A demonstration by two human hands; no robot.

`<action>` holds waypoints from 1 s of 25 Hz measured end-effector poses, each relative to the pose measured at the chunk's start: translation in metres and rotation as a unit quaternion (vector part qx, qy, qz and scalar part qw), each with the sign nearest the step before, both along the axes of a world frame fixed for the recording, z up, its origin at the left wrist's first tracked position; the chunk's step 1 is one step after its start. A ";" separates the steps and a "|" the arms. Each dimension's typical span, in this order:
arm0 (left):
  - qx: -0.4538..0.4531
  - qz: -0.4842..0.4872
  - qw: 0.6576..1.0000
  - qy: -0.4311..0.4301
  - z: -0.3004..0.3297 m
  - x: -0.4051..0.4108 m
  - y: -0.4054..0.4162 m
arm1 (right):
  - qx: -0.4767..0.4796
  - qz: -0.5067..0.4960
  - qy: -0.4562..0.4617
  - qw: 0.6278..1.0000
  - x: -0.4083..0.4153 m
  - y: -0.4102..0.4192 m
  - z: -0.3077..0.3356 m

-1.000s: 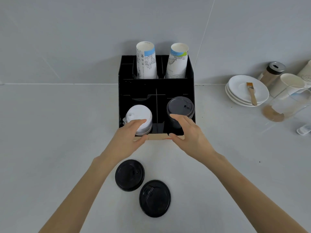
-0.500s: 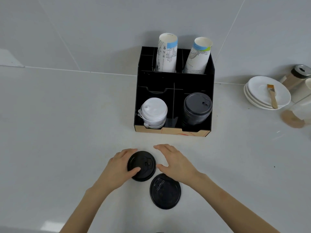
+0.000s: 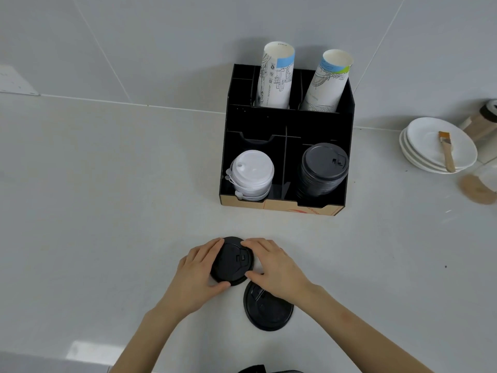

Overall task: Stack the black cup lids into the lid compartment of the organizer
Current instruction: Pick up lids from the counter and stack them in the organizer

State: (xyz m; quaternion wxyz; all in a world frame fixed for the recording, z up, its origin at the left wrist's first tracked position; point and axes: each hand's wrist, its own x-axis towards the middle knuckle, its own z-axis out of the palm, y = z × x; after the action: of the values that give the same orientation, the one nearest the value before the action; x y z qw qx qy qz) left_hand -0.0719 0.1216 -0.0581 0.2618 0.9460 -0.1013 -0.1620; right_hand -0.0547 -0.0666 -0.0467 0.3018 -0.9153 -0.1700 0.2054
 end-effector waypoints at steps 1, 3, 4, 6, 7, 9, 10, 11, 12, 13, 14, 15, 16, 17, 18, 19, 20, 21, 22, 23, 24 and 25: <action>0.000 0.004 1.000 -0.007 -0.001 0.000 0.000 | 0.000 -0.002 -0.004 1.000 -0.001 0.001 -0.001; -0.004 0.008 1.000 -0.009 -0.001 0.000 -0.001 | 0.002 -0.002 -0.007 1.000 -0.002 0.001 -0.002; -0.006 0.008 1.000 -0.008 -0.001 0.000 -0.001 | 0.004 -0.002 -0.007 1.000 -0.003 0.000 -0.002; -0.014 0.011 1.000 -0.004 0.001 0.001 -0.003 | 0.014 -0.006 -0.006 1.000 -0.004 -0.001 -0.001; -0.017 0.013 1.000 -0.003 0.002 0.002 -0.004 | 0.022 -0.012 -0.007 1.000 -0.004 -0.001 0.000; -0.022 0.013 1.000 -0.004 0.004 0.007 -0.007 | 0.042 -0.028 -0.013 0.999 -0.004 -0.004 0.002; -0.025 0.012 1.000 -0.006 0.005 0.009 -0.009 | 0.052 -0.037 -0.018 0.998 -0.004 -0.005 0.004; -0.032 0.010 0.999 -0.010 0.008 0.011 -0.012 | 0.062 -0.047 -0.024 0.997 -0.005 -0.008 0.006; -0.042 0.010 0.999 -0.013 0.010 0.013 -0.015 | 0.071 -0.057 -0.030 0.995 -0.004 -0.011 0.008; -0.056 0.011 0.998 -0.016 0.013 0.015 -0.018 | 0.079 -0.068 -0.035 0.994 -0.004 -0.014 0.011; -0.072 0.012 0.997 -0.018 0.017 0.017 -0.022 | 0.086 -0.078 -0.041 0.992 -0.003 -0.018 0.015; -0.087 0.013 0.996 -0.021 0.021 0.020 -0.027 | 0.091 -0.088 -0.049 0.991 -0.003 -0.022 0.017; -0.101 0.012 0.994 -0.026 0.025 0.023 -0.032 | 0.095 -0.097 -0.059 0.989 -0.002 -0.027 0.021; -0.113 0.010 0.993 -0.033 0.029 0.026 -0.037 | 0.097 -0.106 -0.067 0.987 -0.001 -0.032 0.024; -0.122 0.006 0.992 -0.041 0.033 0.029 -0.042 | 0.098 -0.115 -0.073 0.986 0.000 -0.037 0.027; -0.129 -0.001 0.990 -0.048 0.037 0.033 -0.047 | 0.100 -0.124 -0.079 0.984 0.001 -0.042 0.031; -0.136 -0.009 0.989 -0.054 0.041 0.037 -0.052 | 0.100 -0.132 -0.088 0.982 0.002 -0.048 0.034; -0.140 -0.018 0.988 -0.061 0.045 0.042 -0.058 | 0.101 -0.141 -0.098 0.980 0.004 -0.053 0.038; -0.144 -0.026 0.987 -0.069 0.050 0.048 -0.064 | 0.102 -0.151 -0.109 0.977 0.007 -0.058 0.042; -0.147 -0.034 0.985 -0.078 0.054 0.054 -0.070 | 0.104 -0.162 -0.121 0.974 0.010 -0.063 0.047; -0.151 -0.041 0.984 -0.086 0.059 0.061 -0.076 | 0.106 -0.174 -0.132 0.970 0.014 -0.068 0.052; -0.153 -0.048 0.983 -0.091 0.064 0.067 -0.082 | 0.107 -0.184 -0.143 0.967 0.018 -0.073 0.057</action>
State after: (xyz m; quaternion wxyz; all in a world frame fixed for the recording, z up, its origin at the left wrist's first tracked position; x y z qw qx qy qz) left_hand -0.0048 0.0401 0.0057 0.3856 0.8995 -0.1933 -0.0700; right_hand -0.0366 -0.1395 0.0101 0.4032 -0.9130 -0.0615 -0.0060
